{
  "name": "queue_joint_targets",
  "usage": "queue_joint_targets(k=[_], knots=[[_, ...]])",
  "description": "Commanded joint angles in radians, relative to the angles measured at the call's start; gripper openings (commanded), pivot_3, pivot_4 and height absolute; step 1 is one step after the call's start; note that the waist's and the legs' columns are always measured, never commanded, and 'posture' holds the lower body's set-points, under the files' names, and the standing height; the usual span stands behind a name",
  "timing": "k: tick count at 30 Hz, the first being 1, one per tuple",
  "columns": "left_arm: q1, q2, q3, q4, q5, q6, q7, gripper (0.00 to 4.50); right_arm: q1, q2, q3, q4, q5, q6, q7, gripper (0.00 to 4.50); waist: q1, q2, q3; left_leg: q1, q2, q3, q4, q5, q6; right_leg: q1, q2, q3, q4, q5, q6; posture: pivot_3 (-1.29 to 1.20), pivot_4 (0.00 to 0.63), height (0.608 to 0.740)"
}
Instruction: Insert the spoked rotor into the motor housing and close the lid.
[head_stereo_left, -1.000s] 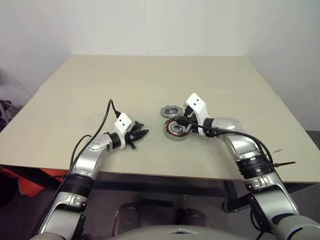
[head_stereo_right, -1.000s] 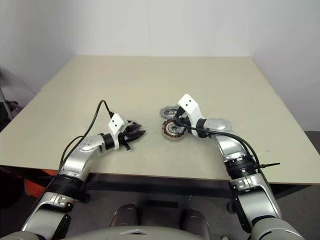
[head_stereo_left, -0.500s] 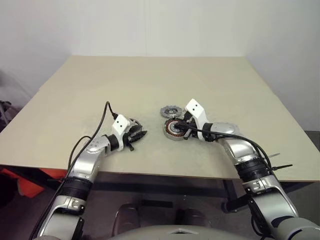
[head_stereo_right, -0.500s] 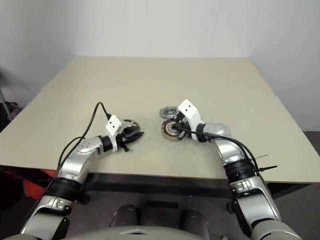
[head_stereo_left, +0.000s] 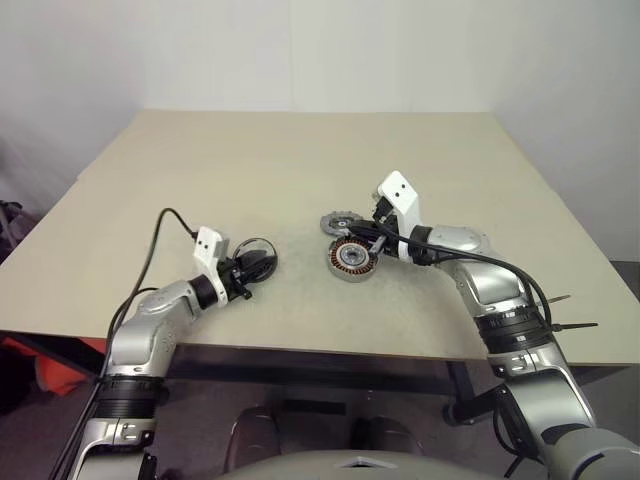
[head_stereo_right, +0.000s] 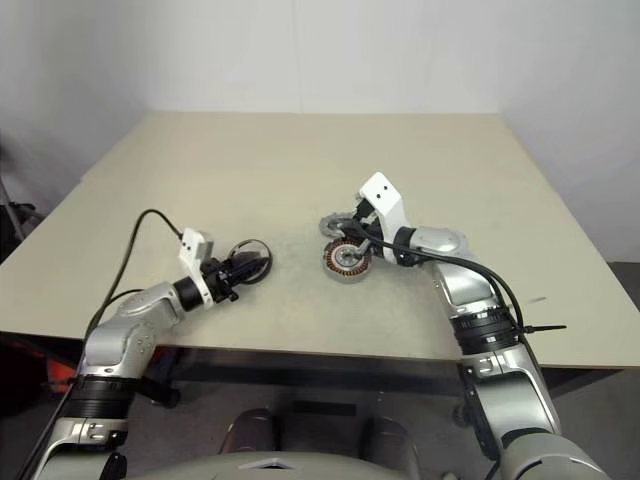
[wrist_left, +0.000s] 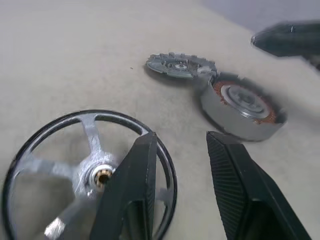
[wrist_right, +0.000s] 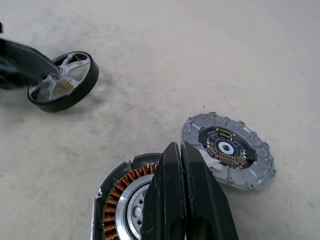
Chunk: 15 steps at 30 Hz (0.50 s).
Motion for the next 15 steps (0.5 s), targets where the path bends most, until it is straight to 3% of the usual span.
queue_joint_targets(k=[1,5,15], knots=[[-0.02,-0.009,0.12,-0.027,-0.104,0.062,0.071,1.68,-0.011,-0.006,-0.014,-0.037,0.012,-0.006,-0.002,0.02,-0.001,0.0,0.0,0.0,0.0,0.0,0.0,0.0,0.0,0.0,0.0,0.0,0.0,0.0,0.0,0.0,0.0,0.74],[-0.029,-0.027,0.189,0.01,-0.152,0.119,0.154,1.68,-0.01,-0.007,-0.013,-0.035,0.01,-0.006,-0.004,0.02,-0.001,0.0,0.0,0.001,0.0,0.0,0.002,0.0,0.0,0.001,0.0,0.0,0.0,0.0,0.0,0.0,0.0,0.74],[-0.022,-0.032,0.176,0.057,-0.152,0.211,0.204,1.68,-0.007,-0.016,-0.01,-0.04,0.006,-0.002,-0.005,0.02,0.0,0.0,0.0,0.0,0.0,0.0,0.002,0.0,0.0,0.001,0.0,0.0,-0.001,0.0,0.0,0.0,0.0,0.74]])
